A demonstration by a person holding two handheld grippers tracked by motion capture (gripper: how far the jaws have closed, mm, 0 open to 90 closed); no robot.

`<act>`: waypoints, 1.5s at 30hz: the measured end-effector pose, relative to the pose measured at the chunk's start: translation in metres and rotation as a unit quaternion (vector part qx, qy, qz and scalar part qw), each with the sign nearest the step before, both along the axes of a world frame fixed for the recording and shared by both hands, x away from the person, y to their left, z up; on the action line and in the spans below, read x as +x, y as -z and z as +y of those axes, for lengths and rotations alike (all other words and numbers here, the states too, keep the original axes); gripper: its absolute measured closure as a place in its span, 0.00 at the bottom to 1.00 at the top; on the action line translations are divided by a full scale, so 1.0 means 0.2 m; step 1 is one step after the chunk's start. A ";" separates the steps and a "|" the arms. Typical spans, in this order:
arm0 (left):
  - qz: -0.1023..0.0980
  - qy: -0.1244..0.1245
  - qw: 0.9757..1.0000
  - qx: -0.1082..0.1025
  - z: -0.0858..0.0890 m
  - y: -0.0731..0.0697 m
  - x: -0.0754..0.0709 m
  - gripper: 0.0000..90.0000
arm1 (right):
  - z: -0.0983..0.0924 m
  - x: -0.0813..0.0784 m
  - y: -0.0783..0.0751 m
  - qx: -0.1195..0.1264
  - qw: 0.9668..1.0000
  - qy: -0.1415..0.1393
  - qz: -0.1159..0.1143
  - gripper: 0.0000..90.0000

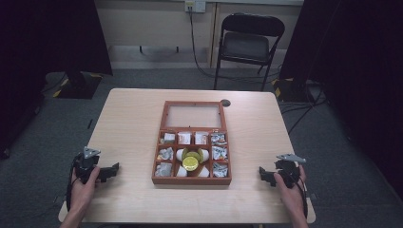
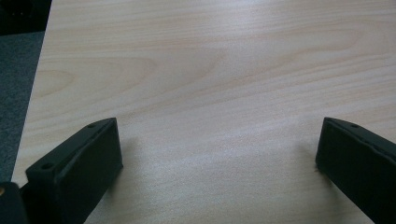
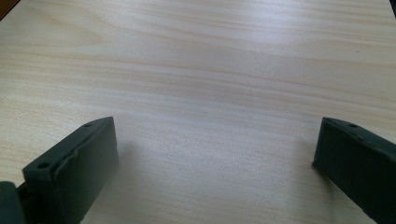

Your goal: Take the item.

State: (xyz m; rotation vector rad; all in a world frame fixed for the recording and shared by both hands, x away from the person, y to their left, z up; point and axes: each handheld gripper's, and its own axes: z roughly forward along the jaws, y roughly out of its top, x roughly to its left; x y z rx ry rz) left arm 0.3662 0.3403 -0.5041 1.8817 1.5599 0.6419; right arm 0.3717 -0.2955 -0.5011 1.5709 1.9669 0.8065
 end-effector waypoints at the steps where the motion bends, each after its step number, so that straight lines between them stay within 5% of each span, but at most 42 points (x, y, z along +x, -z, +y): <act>1: 0.000 0.000 1.000 0.000 0.00 0.00 0.00 0.00 | 0.00 0.00 0.00 0.000 1.000 0.000 0.000 0.00; 13: 0.000 0.007 1.000 0.000 0.00 0.00 0.00 0.00 | 0.01 0.00 0.00 0.000 1.000 -0.011 0.003 0.00; 17: 0.000 0.007 1.000 0.000 0.00 0.00 0.00 0.00 | 0.01 -0.01 -0.02 0.002 1.000 -0.019 -0.004 0.16; 26: 0.000 0.006 1.000 -0.001 0.00 0.00 0.00 0.00 | 0.02 -0.02 -0.05 0.001 1.000 -0.014 -0.003 0.16; 45: 0.000 0.007 1.000 0.000 0.00 0.00 0.00 0.00 | 0.07 -0.04 -0.10 0.029 0.998 -0.059 -0.009 0.21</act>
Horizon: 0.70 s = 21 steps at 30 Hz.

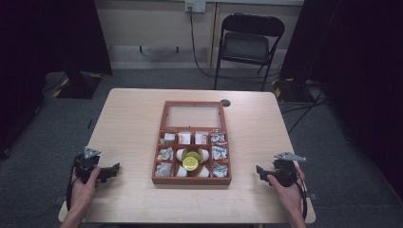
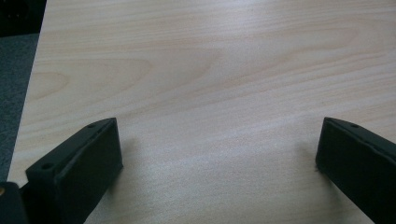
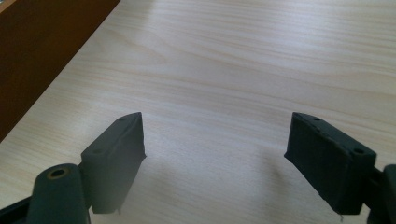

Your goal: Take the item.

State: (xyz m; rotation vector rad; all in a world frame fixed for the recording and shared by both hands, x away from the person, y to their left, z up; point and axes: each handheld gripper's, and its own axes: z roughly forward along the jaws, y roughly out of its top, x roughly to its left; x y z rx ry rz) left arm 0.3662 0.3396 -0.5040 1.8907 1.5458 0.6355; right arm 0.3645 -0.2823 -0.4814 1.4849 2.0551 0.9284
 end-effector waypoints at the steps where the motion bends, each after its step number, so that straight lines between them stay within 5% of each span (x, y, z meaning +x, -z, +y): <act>1: 0.000 0.000 1.000 0.000 0.00 0.00 0.00 0.00 | 0.01 0.00 0.00 0.000 1.000 -0.004 0.000 0.21; 15: 0.000 0.000 1.000 0.000 0.00 0.00 0.00 0.00 | 0.07 -0.02 -0.06 0.012 0.999 -0.028 -0.018 0.27; 21: 0.000 0.000 1.000 0.000 0.00 0.00 0.00 0.00 | 0.09 -0.03 -0.09 0.035 0.998 -0.043 -0.028 0.27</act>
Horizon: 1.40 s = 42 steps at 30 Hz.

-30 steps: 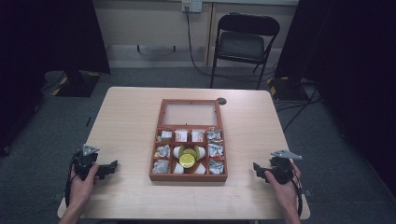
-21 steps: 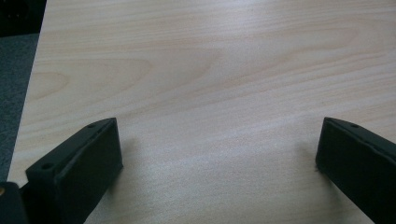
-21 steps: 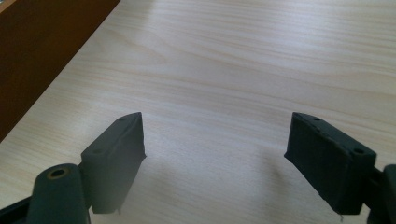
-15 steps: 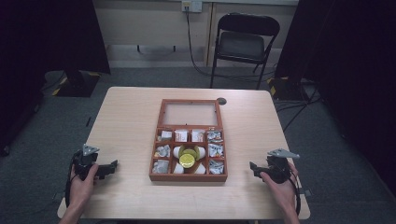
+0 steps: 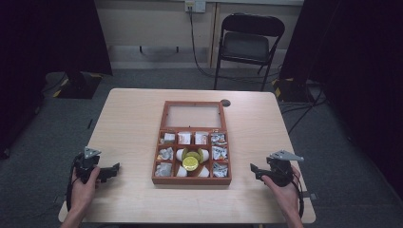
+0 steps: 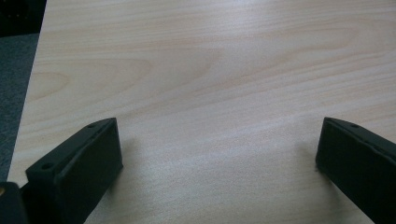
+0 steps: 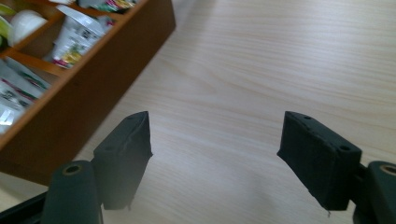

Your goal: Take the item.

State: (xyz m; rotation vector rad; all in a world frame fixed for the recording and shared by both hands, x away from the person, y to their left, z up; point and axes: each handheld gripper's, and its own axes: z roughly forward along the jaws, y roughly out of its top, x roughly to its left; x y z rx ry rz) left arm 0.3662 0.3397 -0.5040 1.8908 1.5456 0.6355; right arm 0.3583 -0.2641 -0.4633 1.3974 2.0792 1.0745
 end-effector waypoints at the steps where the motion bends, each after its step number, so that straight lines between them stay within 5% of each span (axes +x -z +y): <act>1: 0.000 -0.001 1.000 0.000 0.00 0.00 0.00 0.00 | 0.01 0.00 -0.01 -0.001 1.000 -0.002 -0.001 0.27; 42: 0.000 0.000 1.000 0.000 0.00 0.00 0.00 0.00 | 0.27 0.00 -0.12 0.017 0.995 -0.092 -0.016 0.31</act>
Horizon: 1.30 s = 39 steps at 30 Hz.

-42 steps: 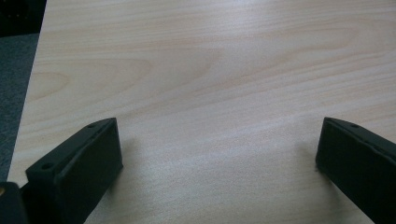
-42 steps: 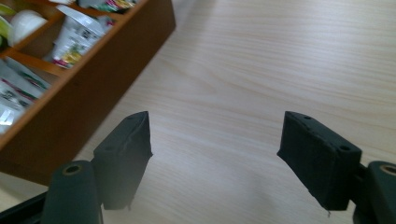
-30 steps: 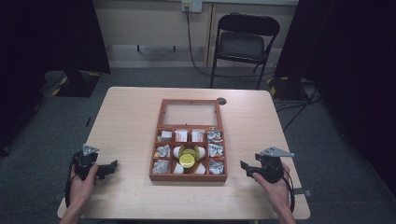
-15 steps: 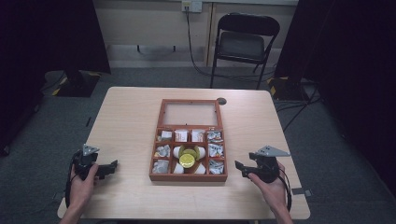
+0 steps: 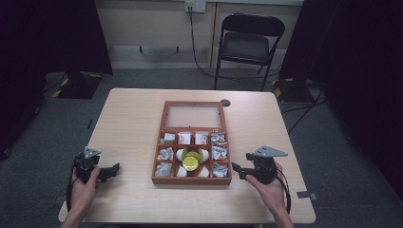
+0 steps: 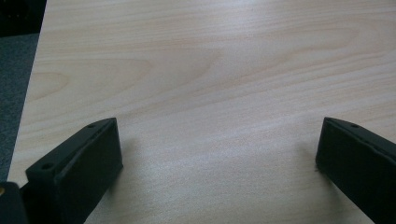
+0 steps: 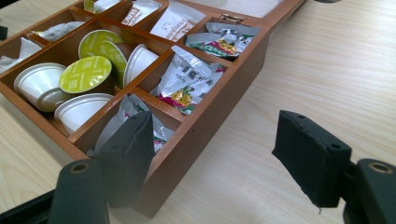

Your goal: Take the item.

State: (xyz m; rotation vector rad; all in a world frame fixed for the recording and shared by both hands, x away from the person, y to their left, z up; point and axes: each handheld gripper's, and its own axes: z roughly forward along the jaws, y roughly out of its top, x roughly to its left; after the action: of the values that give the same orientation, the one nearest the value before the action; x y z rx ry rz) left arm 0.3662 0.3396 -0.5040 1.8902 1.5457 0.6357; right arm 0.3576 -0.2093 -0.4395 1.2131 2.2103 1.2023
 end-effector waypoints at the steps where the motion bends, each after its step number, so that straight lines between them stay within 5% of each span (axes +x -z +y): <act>1: 0.000 0.000 1.000 0.000 0.00 0.00 0.00 0.00 | 0.00 0.00 0.00 0.000 1.000 0.000 0.000 0.31; 18: 0.000 0.000 1.000 0.000 0.00 0.00 0.00 0.00 | 0.16 0.07 -0.05 0.008 0.999 -0.045 -0.003 0.34; 39: 0.000 -0.001 1.000 0.000 0.00 0.00 0.00 0.00 | 0.35 0.08 -0.01 -0.004 0.995 -0.097 -0.006 0.43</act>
State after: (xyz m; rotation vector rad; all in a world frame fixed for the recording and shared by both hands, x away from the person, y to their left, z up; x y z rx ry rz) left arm 0.3662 0.3396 -0.5040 1.8897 1.5470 0.6357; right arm 0.3744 -0.1389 -0.4376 1.0036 2.3662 1.2670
